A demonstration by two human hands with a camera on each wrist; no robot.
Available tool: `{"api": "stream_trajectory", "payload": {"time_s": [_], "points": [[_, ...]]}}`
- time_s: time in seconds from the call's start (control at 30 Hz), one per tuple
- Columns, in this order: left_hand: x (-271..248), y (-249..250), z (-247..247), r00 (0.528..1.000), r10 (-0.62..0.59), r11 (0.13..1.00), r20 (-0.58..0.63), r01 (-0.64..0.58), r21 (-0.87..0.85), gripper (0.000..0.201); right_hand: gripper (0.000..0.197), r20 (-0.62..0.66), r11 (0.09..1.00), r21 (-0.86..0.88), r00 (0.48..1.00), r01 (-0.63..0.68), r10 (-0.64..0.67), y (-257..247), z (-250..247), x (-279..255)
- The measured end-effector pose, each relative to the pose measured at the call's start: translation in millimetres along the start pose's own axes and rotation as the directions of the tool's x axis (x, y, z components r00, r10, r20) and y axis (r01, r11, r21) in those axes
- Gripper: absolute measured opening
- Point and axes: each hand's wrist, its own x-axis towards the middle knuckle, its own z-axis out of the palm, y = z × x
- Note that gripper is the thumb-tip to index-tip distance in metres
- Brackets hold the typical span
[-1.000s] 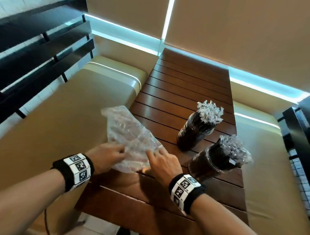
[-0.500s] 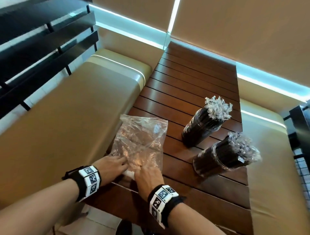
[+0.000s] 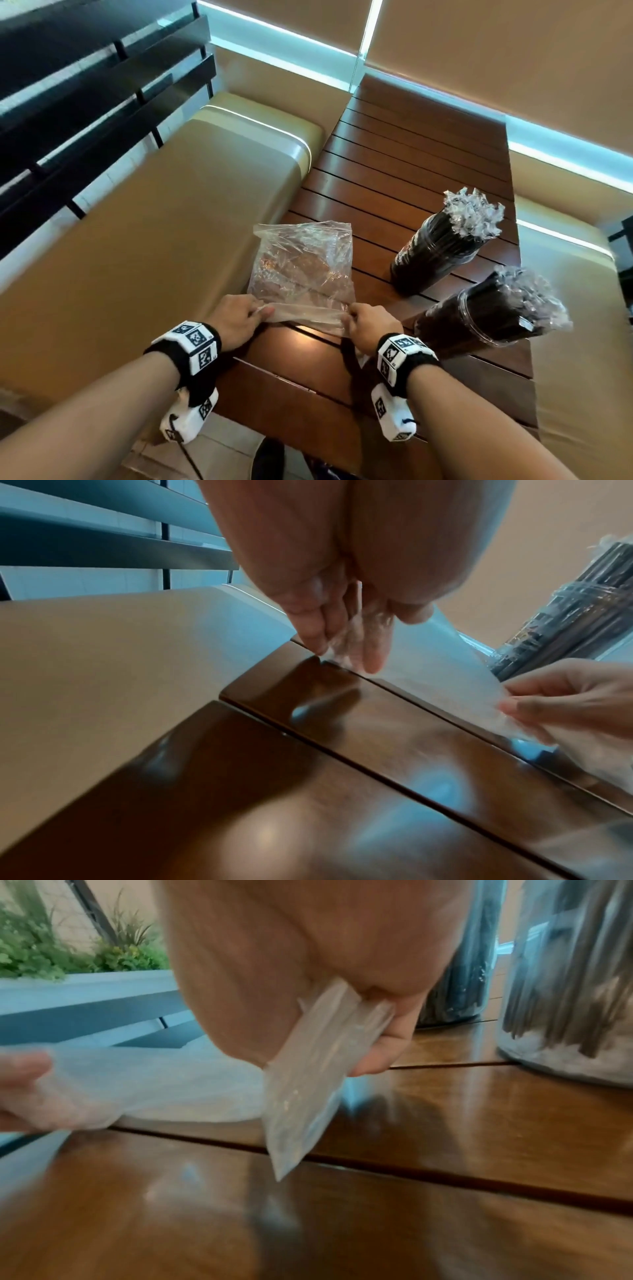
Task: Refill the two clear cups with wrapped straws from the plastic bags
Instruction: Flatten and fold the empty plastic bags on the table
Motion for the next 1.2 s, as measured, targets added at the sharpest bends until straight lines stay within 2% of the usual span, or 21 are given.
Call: {"api": "stream_trajectory", "payload": {"time_s": [0.1, 0.17, 0.23, 0.27, 0.33, 0.4, 0.43, 0.5, 0.57, 0.6, 0.7, 0.8, 0.83, 0.9, 0.97, 1.03, 1.13, 1.2], "points": [[5, 0, 11, 0.987, -0.030, 0.999, -0.155, 0.026, -0.031, 0.038, 0.033, -0.083, 0.995, -0.098, 0.996, -0.028, 0.020, -6, 12, 4], [7, 3, 15, 0.979, -0.049, 0.994, -0.197, 0.067, 0.086, 0.035, 0.028, -0.209, 0.991, -0.129, 0.978, -0.024, -0.004, -12, 15, 5], [6, 8, 16, 0.975, -0.002, 0.954, -0.222, 0.069, 0.293, 0.025, 0.030, -0.309, 0.975, -0.204, 0.940, 0.084, -0.146, -13, 17, 2], [5, 12, 15, 0.973, 0.053, 0.932, -0.223, 0.032, 0.362, 0.020, 0.034, -0.299, 0.943, -0.285, 0.918, 0.175, -0.261, -13, 17, -1], [4, 19, 13, 0.959, 0.229, 0.873, -0.168, -0.126, 0.471, 0.028, 0.030, -0.268, 0.867, -0.397, 0.865, 0.302, -0.424, -6, 21, -5], [8, 17, 11, 0.898, 0.436, 0.736, -0.067, -0.313, 0.601, 0.023, 0.022, -0.224, 0.859, -0.396, 0.873, 0.325, -0.433, 0, 22, -10], [10, 13, 11, 0.864, 0.504, 0.647, 0.003, -0.379, 0.662, 0.019, 0.031, -0.186, 0.865, -0.386, 0.891, 0.321, -0.413, 2, 22, -12], [10, 8, 7, 0.860, 0.488, 0.569, 0.153, -0.446, 0.691, 0.027, 0.048, -0.136, 0.848, -0.422, 0.903, 0.320, -0.408, 7, 19, -12], [9, 6, 4, 0.863, 0.441, 0.545, 0.245, -0.475, 0.691, 0.053, 0.044, -0.111, 0.842, -0.425, 0.904, 0.332, -0.413, 3, 13, -11], [7, 7, 2, 0.861, 0.436, 0.517, 0.261, -0.477, 0.711, 0.056, 0.036, -0.117, 0.835, -0.429, 0.896, 0.344, -0.429, 1, 11, -9], [6, 11, 5, 0.859, 0.468, 0.457, 0.208, -0.437, 0.775, 0.033, 0.017, -0.122, 0.815, -0.460, 0.884, 0.352, -0.451, -2, 9, -6], [4, 12, 12, 0.852, 0.498, 0.503, 0.160, -0.434, 0.747, 0.041, 0.014, -0.106, 0.834, -0.419, 0.893, 0.359, -0.437, 2, 8, -5], [3, 11, 16, 0.845, 0.519, 0.538, 0.133, -0.443, 0.717, 0.044, 0.015, -0.111, 0.870, -0.358, 0.910, 0.338, -0.399, 3, 6, -5], [0, 15, 20, 0.869, 0.488, 0.667, 0.083, -0.433, 0.606, 0.043, 0.018, -0.109, 0.947, -0.202, 0.956, 0.248, -0.273, 4, -1, -1], [4, 19, 21, 0.934, 0.358, 0.833, 0.016, -0.327, 0.446, 0.041, 0.023, -0.042, 0.974, -0.154, 0.984, 0.163, -0.172, 8, -11, 4], [10, 22, 18, 0.985, 0.174, 0.931, -0.013, -0.161, 0.329, 0.028, 0.027, -0.011, 0.981, -0.166, 0.994, 0.102, -0.106, 7, -18, 6], [15, 23, 18, 0.995, 0.046, 0.949, -0.083, -0.018, 0.313, 0.012, 0.030, -0.052, 0.973, -0.226, 0.997, 0.051, -0.064, 0, -15, 8], [14, 23, 21, 0.990, 0.074, 0.921, -0.123, -0.020, 0.390, 0.025, 0.027, -0.145, 0.961, -0.266, 0.982, 0.075, -0.117, -4, -7, 5]]}}
